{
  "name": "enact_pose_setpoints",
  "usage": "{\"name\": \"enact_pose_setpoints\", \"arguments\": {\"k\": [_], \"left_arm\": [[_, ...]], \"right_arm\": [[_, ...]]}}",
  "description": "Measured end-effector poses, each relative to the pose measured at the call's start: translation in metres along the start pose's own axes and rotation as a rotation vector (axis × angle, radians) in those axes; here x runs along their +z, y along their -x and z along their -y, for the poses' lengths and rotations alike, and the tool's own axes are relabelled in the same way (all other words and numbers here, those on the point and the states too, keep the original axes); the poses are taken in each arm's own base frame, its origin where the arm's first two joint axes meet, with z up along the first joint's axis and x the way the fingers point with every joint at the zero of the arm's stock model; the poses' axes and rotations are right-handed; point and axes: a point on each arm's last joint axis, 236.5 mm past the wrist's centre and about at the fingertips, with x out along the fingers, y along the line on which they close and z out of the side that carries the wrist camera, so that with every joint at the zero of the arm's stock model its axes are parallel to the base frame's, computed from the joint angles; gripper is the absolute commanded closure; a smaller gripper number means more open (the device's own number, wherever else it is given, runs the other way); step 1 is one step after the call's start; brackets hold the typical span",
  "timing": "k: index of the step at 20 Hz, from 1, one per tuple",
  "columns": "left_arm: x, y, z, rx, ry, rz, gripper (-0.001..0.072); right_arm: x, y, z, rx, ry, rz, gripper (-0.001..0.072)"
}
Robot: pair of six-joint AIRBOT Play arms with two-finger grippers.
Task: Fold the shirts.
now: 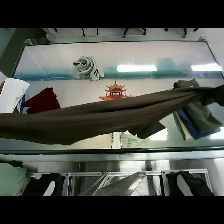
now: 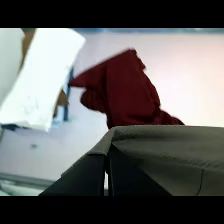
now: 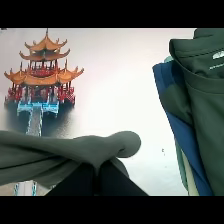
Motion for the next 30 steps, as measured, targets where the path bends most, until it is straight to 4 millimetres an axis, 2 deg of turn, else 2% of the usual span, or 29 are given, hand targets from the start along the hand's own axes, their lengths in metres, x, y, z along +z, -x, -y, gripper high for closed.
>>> {"name": "enact_pose_setpoints", "arguments": {"k": [2, 3, 5, 7, 8, 10, 12, 15, 19, 21, 23, 24, 26, 27, 30], "left_arm": [[-0.016, -0.006, 0.011, -0.04, -0.005, -0.048, 0.0697], [-0.024, -0.011, 0.016, -0.054, -0.009, -0.065, 0.0697], [-0.04, -0.025, 0.027, -0.082, -0.028, -0.092, 0.0697], [-0.052, -0.039, 0.034, -0.091, -0.048, -0.108, 0.0697], [-0.052, -0.045, 0.036, -0.087, -0.055, -0.107, 0.0697], [-0.044, -0.05, 0.036, -0.079, -0.059, -0.101, 0.0697], [-0.025, -0.044, 0.033, -0.067, -0.05, -0.08, 0.0697], [0.01, -0.024, 0.023, -0.051, -0.062, -0.043, 0.0698], [0.079, 0.029, 0.003, -0.044, -0.016, 0.136, 0.0699], [0.11, 0.053, -0.003, -0.056, 0.011, 0.243, 0.0698], [0.13, 0.058, -0.007, -0.04, 0.024, 0.287, 0.0699], [0.137, 0.048, -0.004, -0.023, 0.015, 0.278, 0.0699], [0.149, 0.005, 0.013, 0.017, -0.061, 0.219, 0.0698], [0.152, -0.026, 0.027, 0.032, -0.12, 0.175, 0.0698], [0.145, -0.147, 0.08, -0.008, -0.296, 0.022, 0.0698]], "right_arm": [[0.016, -0.021, -0.003, 0.044, 0.019, 0.008, 0.0684], [0.023, -0.038, -0.003, 0.066, 0.028, 0.001, 0.0684], [0.029, -0.071, -0.003, 0.104, 0.037, -0.037, 0.0684], [0.026, -0.101, -0.006, 0.138, 0.037, -0.094, 0.0684], [0.023, -0.109, -0.007, 0.146, 0.04, -0.113, 0.0684], [0.021, -0.112, -0.009, 0.155, 0.052, -0.131, 0.0684], [0.019, -0.099, -0.012, 0.141, 0.081, -0.131, 0.0684], [0.011, -0.062, -0.017, 0.106, 0.119, -0.124, 0.0684], [-0.006, -0.003, -0.033, 0.084, 0.144, -0.119, 0.0684], [-0.018, 0.02, -0.039, 0.081, 0.144, -0.141, 0.0684], [-0.026, 0.033, -0.039, 0.065, 0.138, -0.153, 0.0684], [-0.029, 0.035, -0.037, 0.053, 0.131, -0.163, 0.0684], [-0.033, 0.026, -0.028, 0.029, 0.109, -0.207, 0.0684], [-0.036, 0.016, -0.022, 0.018, 0.093, -0.238, 0.0684], [-0.05, -0.032, -0.005, 0.015, 0.021, -0.321, 0.0684]]}}
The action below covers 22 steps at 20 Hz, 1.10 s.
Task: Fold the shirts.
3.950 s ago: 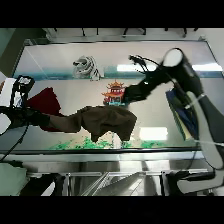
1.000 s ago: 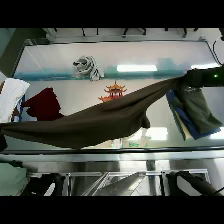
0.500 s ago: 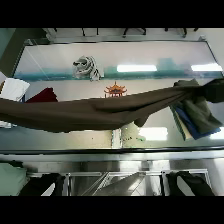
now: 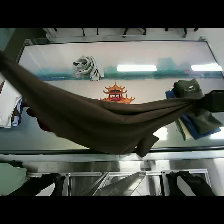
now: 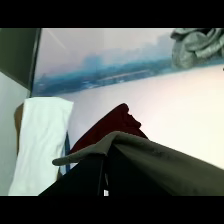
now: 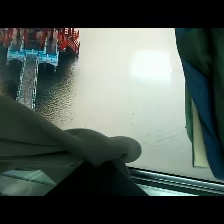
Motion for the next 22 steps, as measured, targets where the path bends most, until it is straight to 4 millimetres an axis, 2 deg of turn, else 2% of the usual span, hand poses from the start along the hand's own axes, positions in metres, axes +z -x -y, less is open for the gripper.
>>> {"name": "enact_pose_setpoints", "arguments": {"k": [3, 4, 6, 8, 9, 10, 11, 13, 14, 16, 17, 19, 20, 21, 22], "left_arm": [[-0.014, -0.118, 0.057, -0.164, -0.047, -0.106, 0.0697], [-0.017, -0.147, 0.074, -0.219, -0.043, -0.117, 0.0697], [-0.025, -0.2, 0.114, -0.323, -0.047, -0.127, 0.0697], [-0.026, -0.232, 0.148, -0.388, -0.065, -0.105, 0.0695], [-0.028, -0.244, 0.165, -0.415, -0.076, -0.1, 0.0636], [-0.03, -0.252, 0.179, -0.437, -0.091, -0.098, 0.0309], [-0.031, -0.256, 0.189, -0.454, -0.093, -0.097, 0.0083], [-0.031, -0.259, 0.197, -0.471, -0.082, -0.097, 0.0081], [-0.031, -0.258, 0.194, -0.47, -0.054, -0.103, 0.0081], [-0.036, -0.247, 0.177, -0.464, 0.016, -0.144, 0.0081], [-0.045, -0.239, 0.168, -0.47, 0.05, -0.189, 0.0082], [-0.081, -0.213, 0.165, -0.541, 0.135, -0.332, 0.0083], [-0.1, -0.196, 0.171, -0.598, 0.183, -0.398, 0.0084], [-0.122, -0.175, 0.184, -0.672, 0.242, -0.459, 0.0113], [-0.139, -0.157, 0.198, -0.733, 0.295, -0.499, 0.0111]], "right_arm": [[-0.009, -0.065, 0.019, 0.014, -0.075, -0.081, 0.0684], [-0.013, -0.085, 0.026, 0.015, -0.092, -0.108, 0.0683], [-0.017, -0.113, 0.036, 0.01, -0.105, -0.135, 0.0683], [-0.016, -0.134, 0.044, 0.007, -0.103, -0.141, 0.0684], [-0.014, -0.143, 0.048, 0.005, -0.1, -0.14, 0.0684], [-0.013, -0.152, 0.052, 0.003, -0.1, -0.14, 0.0684], [-0.012, -0.158, 0.054, 0.0, -0.101, -0.143, 0.0683], [-0.012, -0.168, 0.058, -0.001, -0.102, -0.153, 0.0684], [-0.012, -0.172, 0.06, -0.002, -0.101, -0.154, 0.0684], [-0.012, -0.175, 0.061, -0.001, -0.104, -0.16, 0.0684], [-0.012, -0.177, 0.061, -0.001, -0.103, -0.159, 0.0683], [-0.012, -0.178, 0.06, 0.004, -0.104, -0.159, 0.0683], [-0.012, -0.179, 0.06, 0.009, -0.104, -0.159, 0.0683], [-0.01, -0.179, 0.058, 0.018, -0.103, -0.154, 0.0683], [-0.01, -0.179, 0.055, 0.03, -0.1, -0.151, 0.0683]]}}
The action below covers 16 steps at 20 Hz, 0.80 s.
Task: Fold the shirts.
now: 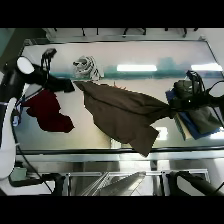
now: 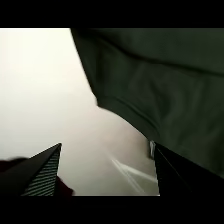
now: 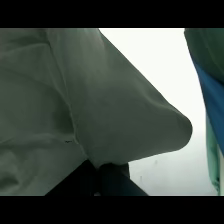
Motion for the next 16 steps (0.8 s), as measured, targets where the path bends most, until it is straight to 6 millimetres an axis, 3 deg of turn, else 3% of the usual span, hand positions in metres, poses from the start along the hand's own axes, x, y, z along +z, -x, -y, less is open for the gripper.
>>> {"name": "enact_pose_setpoints", "arguments": {"k": [5, 7, 12, 16], "left_arm": [[-0.128, -0.052, 0.056, -0.219, 0.251, -0.122, 0.011], [-0.162, -0.075, 0.073, -0.265, 0.317, -0.146, 0.011], [-0.192, -0.125, 0.11, -0.297, 0.374, -0.16, 0.0111], [-0.186, -0.16, 0.134, -0.288, 0.349, -0.189, 0.0111]], "right_arm": [[0.003, 0.0, -0.015, 0.061, 0.005, 0.012, 0.0683], [0.004, 0.0, -0.019, 0.081, 0.002, 0.016, 0.0683], [0.007, 0.004, -0.033, 0.135, -0.009, 0.033, 0.0683], [0.008, 0.009, -0.039, 0.155, -0.009, 0.049, 0.0683]]}}
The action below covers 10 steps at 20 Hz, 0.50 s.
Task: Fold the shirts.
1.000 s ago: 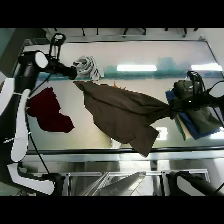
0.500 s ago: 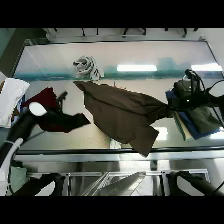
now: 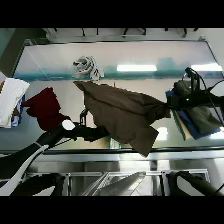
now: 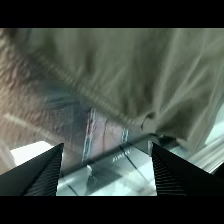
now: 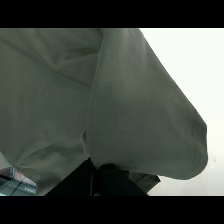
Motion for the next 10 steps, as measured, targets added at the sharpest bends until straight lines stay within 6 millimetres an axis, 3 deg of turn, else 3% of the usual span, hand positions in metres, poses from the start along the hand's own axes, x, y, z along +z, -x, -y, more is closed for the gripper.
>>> {"name": "enact_pose_setpoints", "arguments": {"k": [7, 8, 9, 10], "left_arm": [[0.007, -0.056, 0.033, -0.03, 0.014, -0.088, 0.0113], [0.007, -0.061, 0.039, -0.04, 0.015, -0.096, 0.038], [0.007, -0.067, 0.041, -0.038, 0.0, -0.1, 0.0698], [0.008, -0.07, 0.044, -0.038, -0.011, -0.101, 0.0696]], "right_arm": [[0.001, 0.004, -0.003, 0.005, 0.007, 0.013, 0.0683], [0.001, 0.004, -0.004, 0.005, 0.01, 0.014, 0.0683], [0.001, 0.004, -0.004, 0.005, 0.015, 0.014, 0.0683], [0.001, 0.005, -0.003, 0.005, 0.017, 0.015, 0.0683]]}}
